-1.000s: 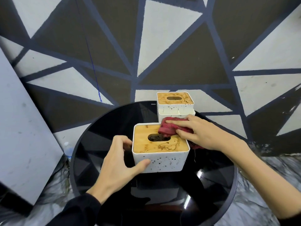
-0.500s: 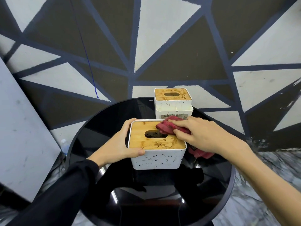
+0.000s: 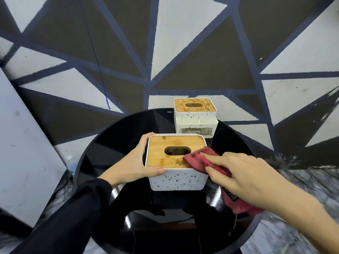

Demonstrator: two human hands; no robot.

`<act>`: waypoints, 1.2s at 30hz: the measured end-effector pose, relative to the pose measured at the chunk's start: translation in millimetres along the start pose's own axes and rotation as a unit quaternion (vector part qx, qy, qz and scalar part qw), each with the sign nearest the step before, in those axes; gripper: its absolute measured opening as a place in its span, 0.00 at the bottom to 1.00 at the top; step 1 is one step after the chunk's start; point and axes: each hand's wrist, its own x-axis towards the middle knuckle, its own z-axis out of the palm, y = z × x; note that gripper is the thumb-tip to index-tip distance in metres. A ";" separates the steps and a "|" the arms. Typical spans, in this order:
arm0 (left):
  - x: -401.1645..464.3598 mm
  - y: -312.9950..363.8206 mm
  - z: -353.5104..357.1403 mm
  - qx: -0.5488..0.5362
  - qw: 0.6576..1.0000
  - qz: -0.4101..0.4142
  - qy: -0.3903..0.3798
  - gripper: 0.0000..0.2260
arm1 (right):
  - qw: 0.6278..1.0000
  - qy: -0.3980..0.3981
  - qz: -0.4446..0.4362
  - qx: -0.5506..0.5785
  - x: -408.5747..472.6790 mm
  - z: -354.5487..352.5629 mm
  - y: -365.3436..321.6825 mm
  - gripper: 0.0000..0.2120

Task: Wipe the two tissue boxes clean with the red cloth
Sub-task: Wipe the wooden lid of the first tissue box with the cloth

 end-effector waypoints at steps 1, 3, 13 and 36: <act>0.0 0.7 -0.3 -0.003 1.000 -0.003 -0.003 0.46 | 1.000 0.002 0.000 -0.002 2.8 0.6 1.0 0.14; -0.1 1.6 -0.5 -0.007 1.000 -0.005 -0.003 0.47 | 1.000 0.008 0.004 -0.013 10.4 1.3 1.3 0.18; -0.1 1.4 2.1 -0.004 1.000 0.001 0.028 0.45 | 0.999 0.029 0.027 -0.002 73.1 2.9 16.4 0.23; -2.2 -0.3 6.7 0.015 0.997 0.003 0.076 0.42 | 0.998 0.012 0.028 0.047 75.6 4.7 21.7 0.23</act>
